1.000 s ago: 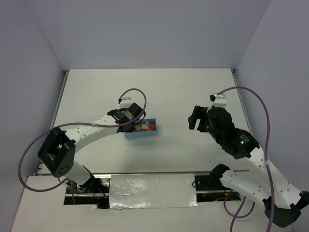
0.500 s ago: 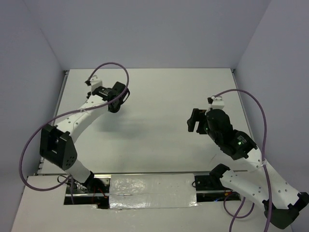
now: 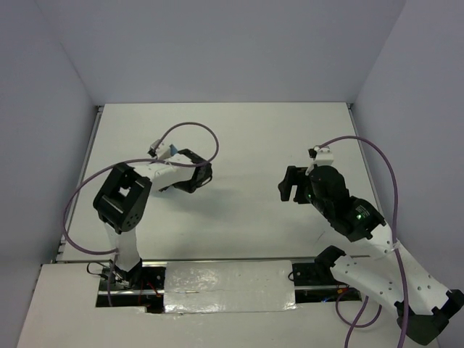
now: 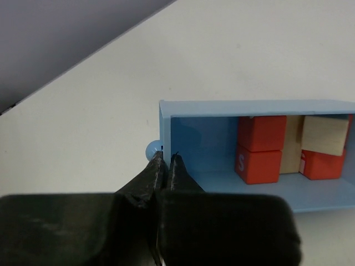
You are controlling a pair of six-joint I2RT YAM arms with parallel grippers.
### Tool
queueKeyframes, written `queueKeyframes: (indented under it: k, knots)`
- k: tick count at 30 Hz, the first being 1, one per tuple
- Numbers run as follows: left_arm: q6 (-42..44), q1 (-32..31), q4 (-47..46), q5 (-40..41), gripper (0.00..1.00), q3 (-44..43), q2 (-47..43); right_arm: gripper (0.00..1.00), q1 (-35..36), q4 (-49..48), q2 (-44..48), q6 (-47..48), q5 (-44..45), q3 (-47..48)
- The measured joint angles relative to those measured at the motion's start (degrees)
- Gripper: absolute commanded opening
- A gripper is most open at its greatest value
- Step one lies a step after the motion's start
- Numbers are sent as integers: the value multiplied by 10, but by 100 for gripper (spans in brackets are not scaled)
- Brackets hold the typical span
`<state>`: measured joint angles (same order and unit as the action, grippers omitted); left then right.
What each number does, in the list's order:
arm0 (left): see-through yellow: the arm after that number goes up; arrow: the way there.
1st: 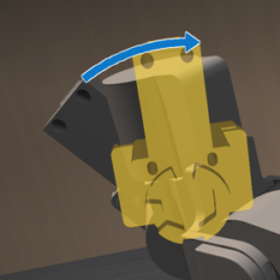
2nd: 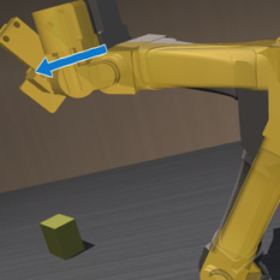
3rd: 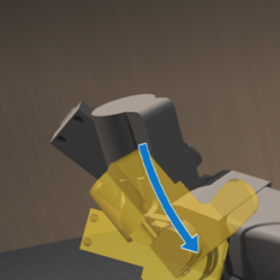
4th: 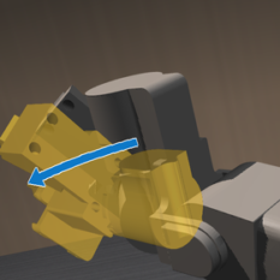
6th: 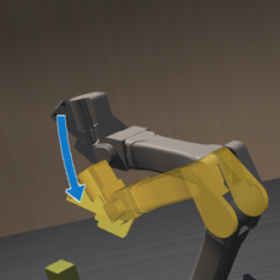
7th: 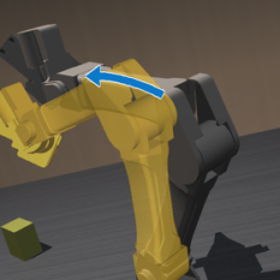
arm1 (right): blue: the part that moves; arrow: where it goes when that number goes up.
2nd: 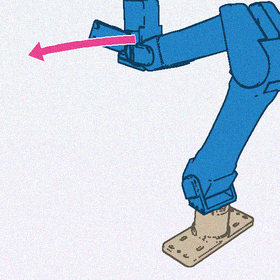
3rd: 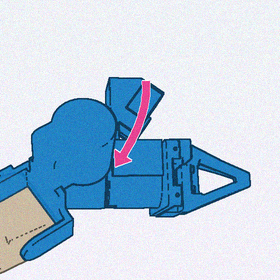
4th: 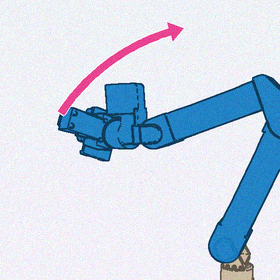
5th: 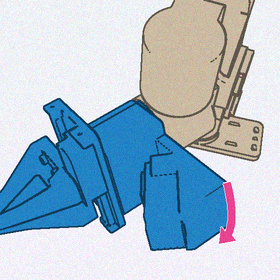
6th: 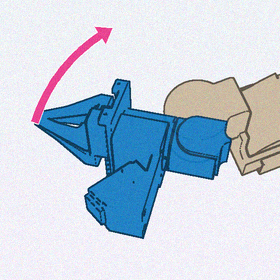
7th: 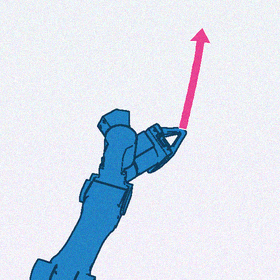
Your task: Build the wood block tower
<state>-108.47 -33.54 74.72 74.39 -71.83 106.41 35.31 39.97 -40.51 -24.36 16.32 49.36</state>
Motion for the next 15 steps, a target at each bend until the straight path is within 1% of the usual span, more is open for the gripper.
queueKeyframes:
  k: [4, 6, 7, 10, 14, 15]
  knots:
    - [-31, -45, 3, 1, 12, 1, 30, 86, 0, -2, 1, 0, -5, -2]
    - [-47, -60, -1, 3, 15, 3, 48, 86, 0, -1, 1, 0, -7, -3]
    - [-54, -66, -2, 4, 19, 5, 54, 86, -1, -2, 2, 0, -7, -3]
    - [-61, -80, -2, 2, 19, 13, 73, 86, -1, -2, 7, 0, -7, -3]
    - [-73, -102, 5, 7, 25, 18, 102, 86, -1, -2, 10, 0, -9, -3]
    - [-73, -108, 10, 9, 28, 18, 106, 86, -1, -2, 10, 0, -10, -3]
